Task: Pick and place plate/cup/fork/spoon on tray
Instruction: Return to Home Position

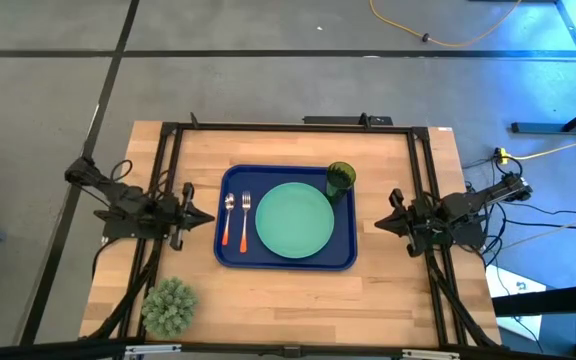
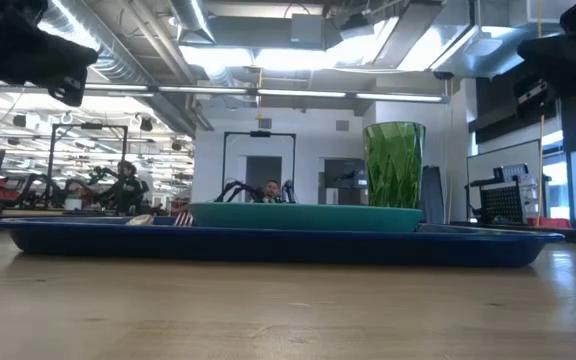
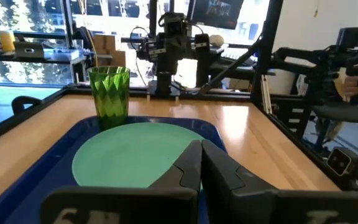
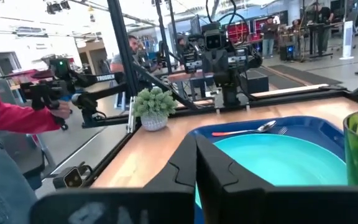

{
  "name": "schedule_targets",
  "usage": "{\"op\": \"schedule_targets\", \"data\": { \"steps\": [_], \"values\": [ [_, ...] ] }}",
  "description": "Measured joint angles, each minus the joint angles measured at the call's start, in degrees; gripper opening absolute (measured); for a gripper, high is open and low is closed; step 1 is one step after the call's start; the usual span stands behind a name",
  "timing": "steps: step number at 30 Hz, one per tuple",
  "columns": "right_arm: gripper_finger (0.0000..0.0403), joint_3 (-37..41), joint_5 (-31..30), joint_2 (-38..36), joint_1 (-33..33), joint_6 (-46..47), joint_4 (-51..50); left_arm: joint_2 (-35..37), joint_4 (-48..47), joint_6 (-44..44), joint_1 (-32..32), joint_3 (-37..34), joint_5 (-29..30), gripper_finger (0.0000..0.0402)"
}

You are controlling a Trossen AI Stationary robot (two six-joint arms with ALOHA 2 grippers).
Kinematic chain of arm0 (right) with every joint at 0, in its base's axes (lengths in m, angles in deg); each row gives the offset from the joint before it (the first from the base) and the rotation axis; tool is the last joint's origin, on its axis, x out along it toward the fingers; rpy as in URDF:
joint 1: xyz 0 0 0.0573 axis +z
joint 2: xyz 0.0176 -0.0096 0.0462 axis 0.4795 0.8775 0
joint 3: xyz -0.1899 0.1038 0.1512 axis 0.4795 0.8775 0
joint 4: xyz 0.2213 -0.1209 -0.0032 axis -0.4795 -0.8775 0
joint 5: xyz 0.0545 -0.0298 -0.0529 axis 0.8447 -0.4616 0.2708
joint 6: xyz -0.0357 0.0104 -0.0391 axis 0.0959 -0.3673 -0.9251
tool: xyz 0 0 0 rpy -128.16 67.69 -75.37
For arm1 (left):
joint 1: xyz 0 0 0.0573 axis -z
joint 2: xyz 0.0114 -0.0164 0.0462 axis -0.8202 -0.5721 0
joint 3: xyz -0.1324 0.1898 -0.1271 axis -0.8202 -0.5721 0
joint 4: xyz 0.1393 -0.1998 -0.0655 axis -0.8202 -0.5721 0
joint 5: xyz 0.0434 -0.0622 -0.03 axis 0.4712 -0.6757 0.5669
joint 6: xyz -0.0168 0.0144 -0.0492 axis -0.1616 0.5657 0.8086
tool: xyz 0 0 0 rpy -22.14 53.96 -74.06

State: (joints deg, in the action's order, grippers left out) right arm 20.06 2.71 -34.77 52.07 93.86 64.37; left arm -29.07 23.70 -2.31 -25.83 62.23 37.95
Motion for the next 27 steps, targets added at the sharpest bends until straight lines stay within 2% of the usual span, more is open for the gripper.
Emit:
{"op": "schedule_targets", "data": {
  "steps": [10,19,27],
  "values": [
    [0.0003,0.0,4.4,0.0,0.0,-0.9,-0.8,0.0,6.8,-0.4,0.0,-4.2,-3.0,0.0],
    [0.0003,0.0,6.0,0.0,0.0,-1.9,-1.8,0.0,6.7,0.0,0.0,-4.2,-4.8,0.0],
    [0.0008,0.0,6.5,0.1,0.0,-10.8,-1.9,0.0,6.7,0.0,0.0,-4.2,-2.3,0.0]
  ]
}}
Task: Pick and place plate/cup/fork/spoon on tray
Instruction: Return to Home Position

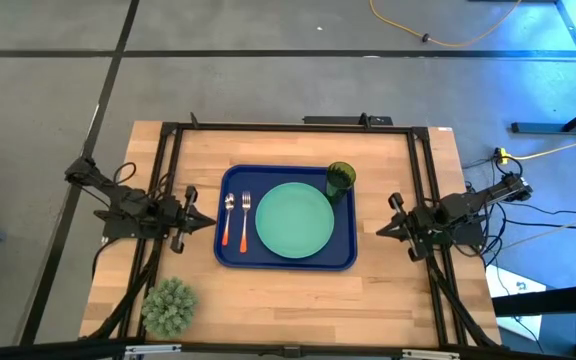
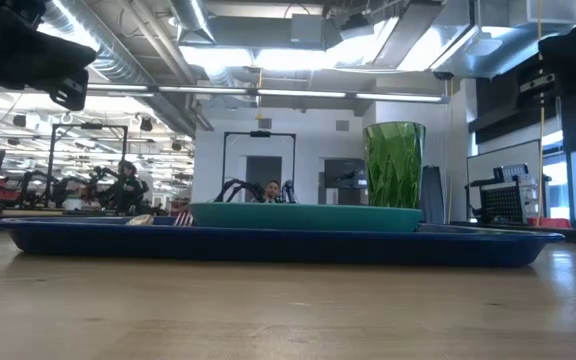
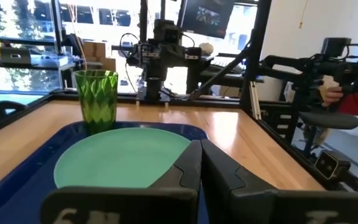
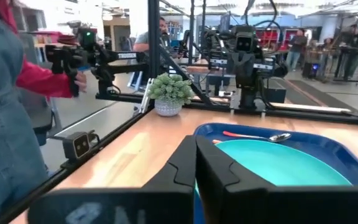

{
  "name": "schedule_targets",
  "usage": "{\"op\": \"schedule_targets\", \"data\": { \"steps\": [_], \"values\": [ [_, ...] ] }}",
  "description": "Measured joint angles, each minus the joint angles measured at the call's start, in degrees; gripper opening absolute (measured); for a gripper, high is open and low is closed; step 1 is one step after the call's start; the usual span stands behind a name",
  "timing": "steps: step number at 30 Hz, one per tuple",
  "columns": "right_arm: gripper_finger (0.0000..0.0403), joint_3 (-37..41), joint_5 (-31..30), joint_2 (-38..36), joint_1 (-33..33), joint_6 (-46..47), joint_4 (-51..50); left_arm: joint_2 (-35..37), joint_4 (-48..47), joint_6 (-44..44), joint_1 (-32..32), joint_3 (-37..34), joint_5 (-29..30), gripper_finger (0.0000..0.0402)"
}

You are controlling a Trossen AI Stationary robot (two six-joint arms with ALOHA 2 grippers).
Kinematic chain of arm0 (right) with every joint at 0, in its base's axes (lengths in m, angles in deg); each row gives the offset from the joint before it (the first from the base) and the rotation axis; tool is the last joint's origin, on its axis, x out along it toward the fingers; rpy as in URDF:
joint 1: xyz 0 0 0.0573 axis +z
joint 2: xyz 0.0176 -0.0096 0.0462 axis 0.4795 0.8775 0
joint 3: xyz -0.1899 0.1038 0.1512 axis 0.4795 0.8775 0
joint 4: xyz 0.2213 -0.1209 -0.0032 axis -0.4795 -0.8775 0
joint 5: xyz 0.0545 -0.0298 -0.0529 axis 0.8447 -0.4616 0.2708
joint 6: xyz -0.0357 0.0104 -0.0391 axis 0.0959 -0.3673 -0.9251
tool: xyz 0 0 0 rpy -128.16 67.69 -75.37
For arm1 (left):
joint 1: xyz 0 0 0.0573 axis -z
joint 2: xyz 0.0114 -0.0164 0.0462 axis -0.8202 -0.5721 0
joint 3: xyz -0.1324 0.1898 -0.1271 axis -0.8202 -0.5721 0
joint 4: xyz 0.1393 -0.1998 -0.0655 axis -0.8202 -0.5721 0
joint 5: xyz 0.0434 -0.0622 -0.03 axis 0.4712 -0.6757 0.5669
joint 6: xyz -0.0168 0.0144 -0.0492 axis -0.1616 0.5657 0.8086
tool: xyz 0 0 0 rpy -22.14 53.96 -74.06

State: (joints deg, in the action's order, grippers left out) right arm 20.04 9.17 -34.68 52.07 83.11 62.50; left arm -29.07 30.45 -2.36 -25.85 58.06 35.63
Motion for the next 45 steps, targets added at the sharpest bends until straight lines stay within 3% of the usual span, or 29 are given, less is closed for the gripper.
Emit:
{"op": "schedule_targets", "data": {
  "steps": [11,45],
  "values": [
    [0.0011,0.0,0.6,0.0,0.0,-1.2,-0.1,0.0,0.0,-9.0,0.0,0.0,0.1,0.0],
    [0.0012,0.0,0.5,0.0,0.0,-1.4,0.0,-0.1,0.0,-9.0,0.0,0.0,0.1,0.0]
  ]
}}
